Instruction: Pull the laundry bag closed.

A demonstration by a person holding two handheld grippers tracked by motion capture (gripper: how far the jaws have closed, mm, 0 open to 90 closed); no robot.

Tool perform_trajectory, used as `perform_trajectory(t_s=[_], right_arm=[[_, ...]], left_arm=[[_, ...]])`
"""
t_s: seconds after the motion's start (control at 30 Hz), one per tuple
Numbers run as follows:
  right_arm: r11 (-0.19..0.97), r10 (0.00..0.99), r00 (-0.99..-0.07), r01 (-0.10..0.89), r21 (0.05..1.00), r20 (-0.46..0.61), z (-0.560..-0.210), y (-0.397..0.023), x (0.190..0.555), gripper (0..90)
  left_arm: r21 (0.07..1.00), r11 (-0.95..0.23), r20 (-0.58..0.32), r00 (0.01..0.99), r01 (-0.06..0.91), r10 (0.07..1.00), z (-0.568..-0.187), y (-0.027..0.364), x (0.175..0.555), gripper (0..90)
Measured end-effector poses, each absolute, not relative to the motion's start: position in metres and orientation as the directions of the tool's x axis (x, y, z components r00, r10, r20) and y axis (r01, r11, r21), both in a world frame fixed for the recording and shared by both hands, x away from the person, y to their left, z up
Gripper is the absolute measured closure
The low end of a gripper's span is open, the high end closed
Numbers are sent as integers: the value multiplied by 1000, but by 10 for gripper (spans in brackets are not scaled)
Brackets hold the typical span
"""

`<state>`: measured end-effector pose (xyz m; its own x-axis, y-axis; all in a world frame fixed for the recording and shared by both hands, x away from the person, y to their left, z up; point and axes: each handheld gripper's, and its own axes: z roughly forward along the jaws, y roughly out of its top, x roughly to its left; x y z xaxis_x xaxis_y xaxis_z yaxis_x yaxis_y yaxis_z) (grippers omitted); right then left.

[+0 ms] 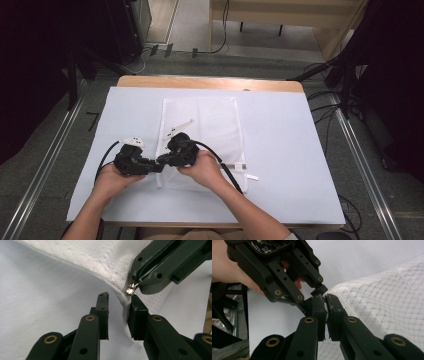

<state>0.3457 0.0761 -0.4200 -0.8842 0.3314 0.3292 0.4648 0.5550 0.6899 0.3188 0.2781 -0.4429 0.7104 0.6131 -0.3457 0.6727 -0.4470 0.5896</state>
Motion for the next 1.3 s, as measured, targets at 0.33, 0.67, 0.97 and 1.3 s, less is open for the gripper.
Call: perform_trajectory(t_s=[0.33, 0.67, 0.97, 1.3], right_arm=[[562, 312, -888, 459, 688, 338, -421, 76, 346, 878], [570, 319, -882, 471, 673, 348, -428, 74, 350, 880], [567, 314, -887, 461, 682, 338, -433, 70, 352, 884], [573, 346, -882, 468, 672, 320, -438, 57, 357, 883]], left_arm=[[571, -439, -389, 699, 694, 600, -441, 278, 320, 875], [557, -456, -392, 704, 694, 592, -440, 278, 319, 888], [561, -455, -366, 700, 691, 613, -437, 278, 318, 894], [580, -429, -378, 695, 693, 612, -436, 286, 318, 893]])
